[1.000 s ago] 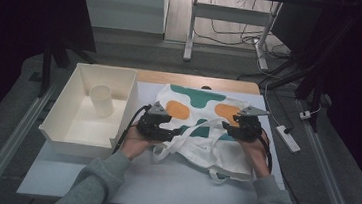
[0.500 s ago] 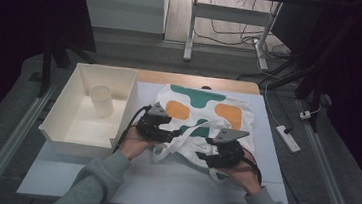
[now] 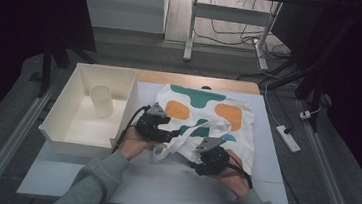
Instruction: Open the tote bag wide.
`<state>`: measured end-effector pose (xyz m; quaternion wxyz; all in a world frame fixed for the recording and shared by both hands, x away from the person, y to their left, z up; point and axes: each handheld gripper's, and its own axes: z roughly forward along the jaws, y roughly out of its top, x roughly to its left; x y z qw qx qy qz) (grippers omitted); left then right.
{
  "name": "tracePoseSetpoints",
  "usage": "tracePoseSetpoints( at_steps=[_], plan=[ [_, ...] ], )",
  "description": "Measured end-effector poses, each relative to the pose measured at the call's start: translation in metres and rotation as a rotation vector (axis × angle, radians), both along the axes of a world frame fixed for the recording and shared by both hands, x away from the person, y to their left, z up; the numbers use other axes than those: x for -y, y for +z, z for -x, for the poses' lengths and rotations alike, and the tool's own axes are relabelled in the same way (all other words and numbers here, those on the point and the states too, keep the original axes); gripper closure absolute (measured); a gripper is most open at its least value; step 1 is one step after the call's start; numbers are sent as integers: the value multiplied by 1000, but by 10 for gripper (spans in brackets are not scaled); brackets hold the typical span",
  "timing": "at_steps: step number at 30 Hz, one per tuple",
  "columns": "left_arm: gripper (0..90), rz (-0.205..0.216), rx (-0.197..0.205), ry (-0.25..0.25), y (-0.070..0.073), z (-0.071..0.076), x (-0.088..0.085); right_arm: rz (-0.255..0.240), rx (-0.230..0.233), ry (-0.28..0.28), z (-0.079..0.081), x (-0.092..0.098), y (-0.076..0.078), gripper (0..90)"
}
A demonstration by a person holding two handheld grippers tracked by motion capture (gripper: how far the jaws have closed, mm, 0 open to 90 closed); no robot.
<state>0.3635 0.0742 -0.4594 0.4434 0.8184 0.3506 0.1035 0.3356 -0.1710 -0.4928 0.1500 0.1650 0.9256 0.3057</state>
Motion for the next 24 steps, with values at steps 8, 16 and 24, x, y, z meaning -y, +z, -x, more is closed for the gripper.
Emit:
tracePoseSetpoints(
  at_steps=[8,16,24],
  plan=[
    [349,2,-5,0,-1,-1,-1,42,36,-11,1,-1,-3,419],
    [349,13,-12,1,-2,-1,-3,61,68,-25,1,-1,-3,463],
    [349,9,-11,0,-2,-1,-4,93,128,-49,2,-1,-4,506]
  ],
)
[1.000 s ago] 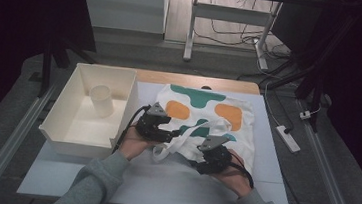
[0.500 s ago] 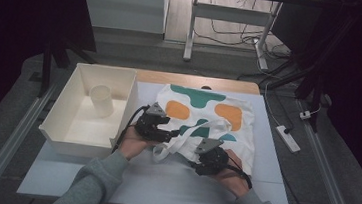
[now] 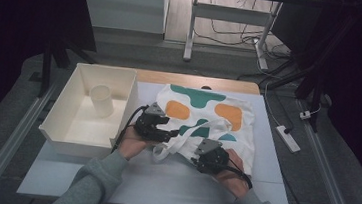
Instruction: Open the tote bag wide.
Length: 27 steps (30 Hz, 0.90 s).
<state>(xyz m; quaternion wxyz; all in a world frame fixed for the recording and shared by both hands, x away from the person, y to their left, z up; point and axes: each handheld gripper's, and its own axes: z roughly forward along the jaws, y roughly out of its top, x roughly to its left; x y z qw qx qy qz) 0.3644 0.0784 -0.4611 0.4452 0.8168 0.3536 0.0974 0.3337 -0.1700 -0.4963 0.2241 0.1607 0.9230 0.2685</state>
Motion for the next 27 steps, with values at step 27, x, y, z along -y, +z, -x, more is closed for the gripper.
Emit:
tracePoseSetpoints(
  at_steps=[27],
  plan=[
    [347,-25,-13,-2,-6,-2,-1,78,40,29,8,-13,-10,471]
  ],
)
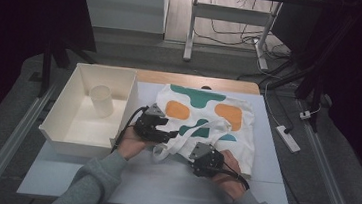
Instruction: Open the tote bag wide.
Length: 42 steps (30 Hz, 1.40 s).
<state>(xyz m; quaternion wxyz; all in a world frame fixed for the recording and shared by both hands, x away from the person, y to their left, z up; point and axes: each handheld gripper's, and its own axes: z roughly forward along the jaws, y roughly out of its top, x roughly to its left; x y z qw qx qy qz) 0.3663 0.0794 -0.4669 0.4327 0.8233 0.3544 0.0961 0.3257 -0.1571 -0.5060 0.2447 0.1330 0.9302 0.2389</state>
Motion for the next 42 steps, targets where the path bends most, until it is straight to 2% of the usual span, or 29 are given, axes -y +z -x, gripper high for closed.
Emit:
tracePoseSetpoints(
  at_steps=[5,10,13,16,18,22,23,28,31,34,35,36,39,42],
  plan=[
    [347,-1,0,1,0,0,0,10,22,-10,0,0,1,522],
    [346,-3,2,2,0,0,-2,12,114,-37,2,2,6,611],
    [347,-4,4,1,0,0,-2,-9,146,-67,1,7,12,665],
    [347,-3,6,1,0,1,-1,-25,110,-78,-5,11,11,697],
    [347,0,8,3,1,1,-1,-13,99,-72,-6,10,6,723],
    [348,-2,10,2,1,2,0,-7,100,-68,-9,8,1,780],
    [348,-5,12,0,0,2,0,2,113,-62,-11,7,-2,810],
    [348,-10,12,0,0,3,1,30,120,-48,-11,4,-6,850],
    [349,-13,21,-4,1,4,0,-5,76,-47,-14,7,-2,885],
    [349,-14,32,-7,4,8,0,-85,9,-61,-17,15,5,890],
    [349,-13,40,-11,5,11,0,-85,9,-61,-17,15,5,890],
    [350,-13,47,-16,7,13,-1,-154,-32,-62,-19,21,12,891],
    [354,0,70,-25,14,22,-4,-240,-61,-58,-16,27,26,894],
    [357,7,90,-37,20,34,-7,-271,-57,-41,-14,29,34,900]
  ],
)
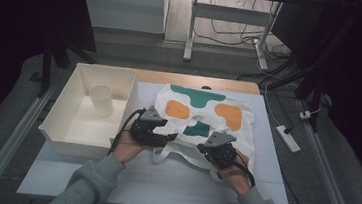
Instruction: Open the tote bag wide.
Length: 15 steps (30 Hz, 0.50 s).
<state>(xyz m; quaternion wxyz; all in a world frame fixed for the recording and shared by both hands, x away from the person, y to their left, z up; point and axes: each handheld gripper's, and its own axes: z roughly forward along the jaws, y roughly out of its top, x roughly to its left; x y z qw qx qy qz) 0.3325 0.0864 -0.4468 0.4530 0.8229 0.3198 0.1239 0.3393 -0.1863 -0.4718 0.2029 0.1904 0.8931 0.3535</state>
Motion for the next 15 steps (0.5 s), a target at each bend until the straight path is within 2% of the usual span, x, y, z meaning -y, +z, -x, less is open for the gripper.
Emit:
tracePoseSetpoints(
  at_steps=[1,3,4,7,9,11,15],
  plan=[
    [358,-1,6,-7,2,5,-1,-43,-6,15,3,0,8,900],
    [358,-2,18,-19,5,13,-3,-43,9,17,5,0,12,900],
    [361,1,25,-22,7,16,-4,-24,39,23,8,-2,16,900],
    [362,2,32,-35,8,22,-4,-2,49,34,7,-4,14,900],
    [361,-1,28,-39,8,22,-3,34,49,31,5,-7,7,900],
    [361,-5,22,-43,7,21,-2,39,45,28,4,-6,5,900],
    [368,-8,17,-54,5,22,0,18,38,4,-2,-1,3,900]
  ],
)
